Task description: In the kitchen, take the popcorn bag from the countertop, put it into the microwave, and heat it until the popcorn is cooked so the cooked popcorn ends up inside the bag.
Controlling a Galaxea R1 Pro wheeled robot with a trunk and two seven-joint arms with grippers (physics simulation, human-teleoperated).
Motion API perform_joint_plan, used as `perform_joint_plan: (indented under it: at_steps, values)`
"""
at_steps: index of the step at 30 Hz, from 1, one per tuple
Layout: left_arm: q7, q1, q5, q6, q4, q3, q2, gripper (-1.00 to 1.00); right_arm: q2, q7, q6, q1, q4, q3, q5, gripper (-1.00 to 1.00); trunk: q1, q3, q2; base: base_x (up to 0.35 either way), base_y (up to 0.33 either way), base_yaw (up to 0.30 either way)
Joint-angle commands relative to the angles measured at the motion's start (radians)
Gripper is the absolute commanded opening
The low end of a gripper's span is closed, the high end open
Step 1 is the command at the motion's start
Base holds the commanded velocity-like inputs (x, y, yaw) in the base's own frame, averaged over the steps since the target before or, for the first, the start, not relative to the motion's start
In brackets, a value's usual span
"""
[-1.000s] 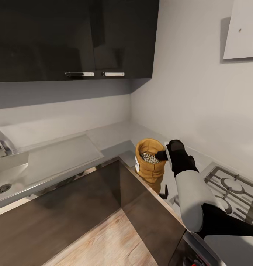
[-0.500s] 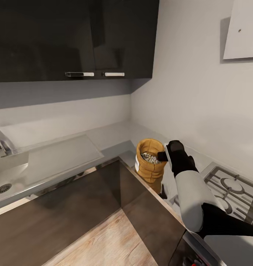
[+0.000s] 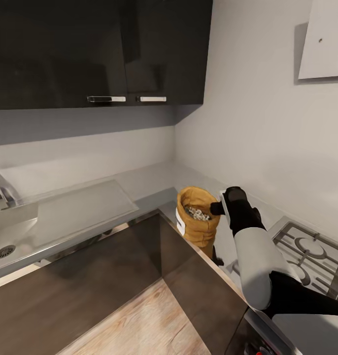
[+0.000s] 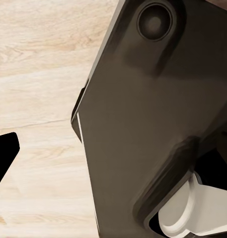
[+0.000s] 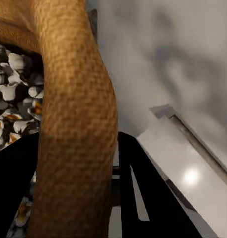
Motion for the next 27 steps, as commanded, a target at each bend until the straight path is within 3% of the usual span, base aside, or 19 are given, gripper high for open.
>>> perform_joint_plan:
  at_steps: [1,4,8,21,27]
  values:
    - [0.003,0.0,0.005,-0.002,-0.001,-0.002,-0.001,1.0,0.002,0.008,0.006,-0.001,-0.028,-0.004,0.01,-1.0,0.0,-0.001,-0.001,0.0,0.0,0.0]
    - [0.003,0.0,0.005,-0.002,-0.001,-0.002,-0.001,1.0,0.002,0.008,0.069,-0.001,-0.148,-0.001,0.008,-1.0,0.0,-0.001,-0.001,0.0,0.0,0.0]
    - [0.003,0.0,0.005,-0.002,-0.001,-0.002,-0.001,1.0,0.002,0.009,0.069,-0.001,-0.232,0.002,0.007,-1.0,0.0,-0.001,-0.001,0.0,0.0,0.0]
    - [0.003,0.0,0.004,-0.003,-0.001,-0.002,-0.001,1.0,0.001,0.021,0.069,-0.001,-0.327,0.003,0.005,-1.0,0.0,-0.001,-0.001,-0.007,0.0,0.0]
    - [0.004,0.0,0.007,-0.003,-0.001,-0.001,-0.003,1.0,0.0,0.022,0.069,-0.001,-0.33,0.003,0.005,-1.0,0.0,-0.001,-0.001,-0.315,0.0,0.0]
